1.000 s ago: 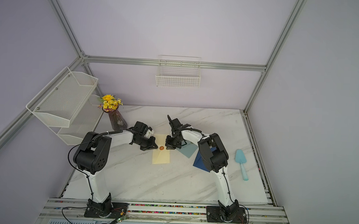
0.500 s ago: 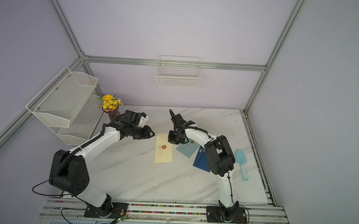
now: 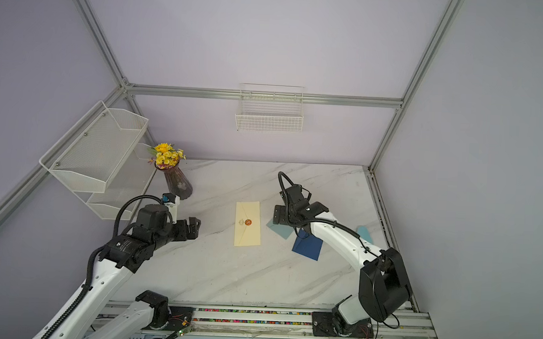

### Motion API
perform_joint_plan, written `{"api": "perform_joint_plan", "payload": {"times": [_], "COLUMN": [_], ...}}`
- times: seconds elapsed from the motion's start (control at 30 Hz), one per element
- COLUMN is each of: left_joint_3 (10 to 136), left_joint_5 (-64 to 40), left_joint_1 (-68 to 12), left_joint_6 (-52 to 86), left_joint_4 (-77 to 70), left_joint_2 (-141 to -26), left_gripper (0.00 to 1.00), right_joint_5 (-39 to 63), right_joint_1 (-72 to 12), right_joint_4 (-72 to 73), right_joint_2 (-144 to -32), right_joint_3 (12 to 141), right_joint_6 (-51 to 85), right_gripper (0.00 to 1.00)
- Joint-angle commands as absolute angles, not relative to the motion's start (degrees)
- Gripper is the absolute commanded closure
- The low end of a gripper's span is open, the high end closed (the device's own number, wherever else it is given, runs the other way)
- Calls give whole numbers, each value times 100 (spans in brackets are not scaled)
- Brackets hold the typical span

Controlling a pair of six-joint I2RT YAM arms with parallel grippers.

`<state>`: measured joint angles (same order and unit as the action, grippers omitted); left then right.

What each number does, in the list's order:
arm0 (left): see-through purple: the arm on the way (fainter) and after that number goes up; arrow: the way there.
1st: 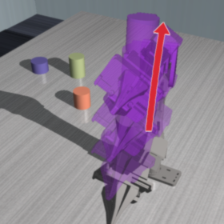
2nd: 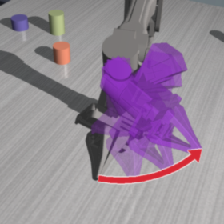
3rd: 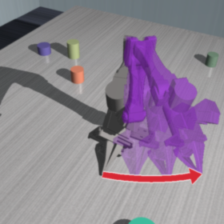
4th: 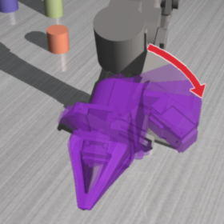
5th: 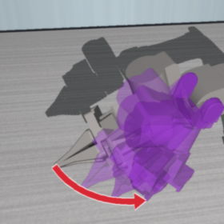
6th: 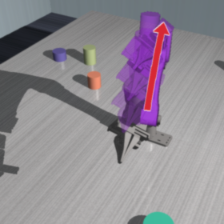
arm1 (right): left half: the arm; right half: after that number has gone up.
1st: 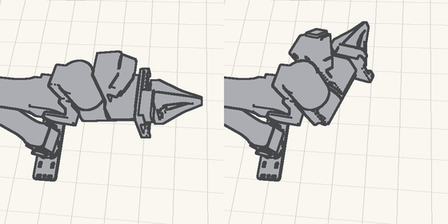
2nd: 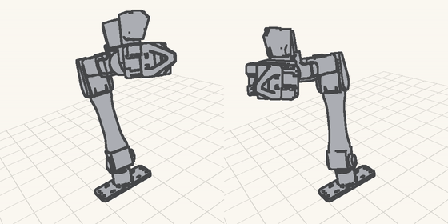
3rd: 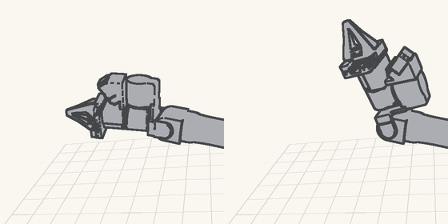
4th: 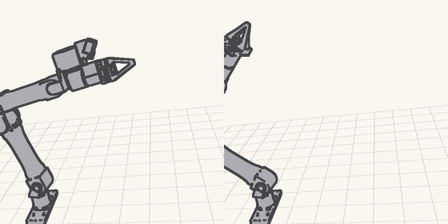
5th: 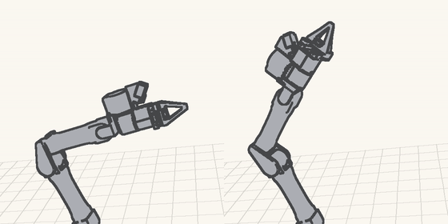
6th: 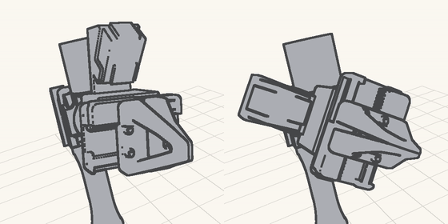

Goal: Fold the letter paper in half and place it into the envelope
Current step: Fold the envelope flap on the envelope.

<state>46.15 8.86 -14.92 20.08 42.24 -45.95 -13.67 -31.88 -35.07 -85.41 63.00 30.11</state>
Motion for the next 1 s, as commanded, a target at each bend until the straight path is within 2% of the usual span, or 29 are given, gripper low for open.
{"api": "perform_joint_plan", "payload": {"times": [0.0,0.17,0.33,0.47,0.67,0.77,0.97], "left_joint_3": [4449,3700,3260,3134,3206,3207,2572], "left_joint_5": [2174,2810,2758,2507,1597,1381,1321], "left_joint_1": [-1266,-1179,-891,-526,210,288,286], "left_joint_6": [1808,1562,1070,1182,1156,809,546], "left_joint_4": [3528,2007,624,-287,-1381,-2105,-4025], "left_joint_2": [-4842,-5221,-6011,-6799,-7925,-8137,-8424], "left_gripper": [0,0,0,0,0,0,0], "right_joint_5": [-2651,-2979,-2466,-2122,-1978,-1771,-1606], "right_joint_1": [-3070,-2465,-1376,-791,-615,-621,-432], "right_joint_4": [-2720,-1446,-190,868,2014,3461,4026], "right_joint_2": [-8606,-9117,-9449,-9778,-9905,-9651,-9419], "right_joint_3": [5861,5427,5008,4763,4210,3493,3087], "right_joint_6": [2593,1794,1399,1079,684,129,36], "right_gripper": [3,3,3,3,3,3,3]}}
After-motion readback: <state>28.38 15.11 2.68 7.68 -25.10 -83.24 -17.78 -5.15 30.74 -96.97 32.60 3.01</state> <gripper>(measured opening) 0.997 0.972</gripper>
